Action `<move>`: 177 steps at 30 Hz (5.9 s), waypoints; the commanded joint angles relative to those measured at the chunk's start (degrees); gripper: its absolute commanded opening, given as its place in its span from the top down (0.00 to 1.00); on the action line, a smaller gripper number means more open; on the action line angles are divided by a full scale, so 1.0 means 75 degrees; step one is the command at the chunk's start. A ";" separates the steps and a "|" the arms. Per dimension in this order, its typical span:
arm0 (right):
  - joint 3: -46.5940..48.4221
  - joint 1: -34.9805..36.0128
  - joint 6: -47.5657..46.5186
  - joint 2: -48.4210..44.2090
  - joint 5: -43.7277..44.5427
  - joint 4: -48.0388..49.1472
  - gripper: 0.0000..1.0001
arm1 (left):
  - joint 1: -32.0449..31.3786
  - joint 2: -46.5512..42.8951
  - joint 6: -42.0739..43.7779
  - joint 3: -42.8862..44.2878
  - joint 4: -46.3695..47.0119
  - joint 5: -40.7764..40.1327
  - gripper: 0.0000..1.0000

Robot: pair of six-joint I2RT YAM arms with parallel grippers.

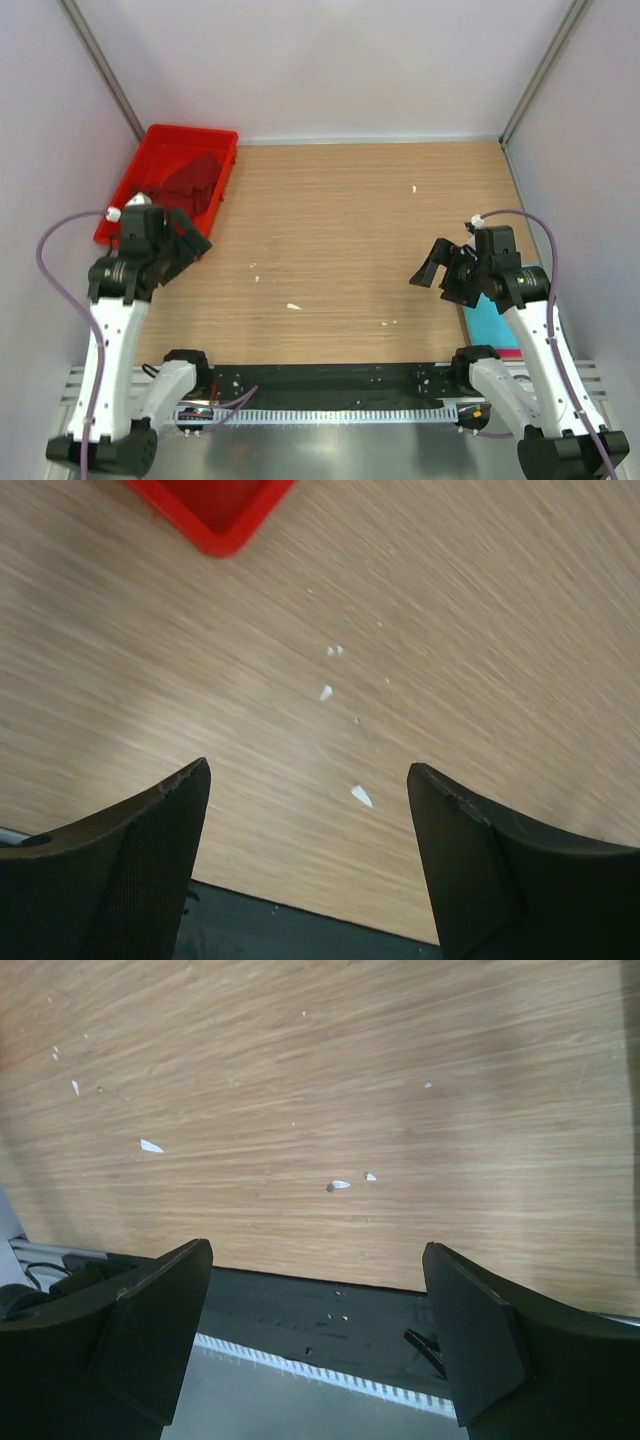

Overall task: Fold and stack the t-shirts
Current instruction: Grab the tshirt from the pile, then move the tshirt to the center of the board

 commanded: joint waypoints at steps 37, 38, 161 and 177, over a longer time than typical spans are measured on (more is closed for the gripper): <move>0.1864 0.0588 -0.0737 0.1972 -0.0438 0.0194 0.08 | 0.1960 0.8531 0.1408 0.6167 0.1353 -0.1563 1.00; 0.1876 0.0623 -0.0702 0.2042 -0.0473 0.0206 0.08 | 0.1750 0.7902 0.1174 0.6191 0.1540 -0.1296 1.00; -0.0116 0.2745 -0.0209 0.4632 0.0136 0.2925 0.60 | -0.5787 0.4824 -0.0914 -0.0817 0.4225 0.0804 0.51; -0.0679 0.2675 -0.0139 0.5288 0.0264 0.3605 0.47 | -0.6068 0.6536 -0.1067 -0.1028 0.5092 0.1719 0.46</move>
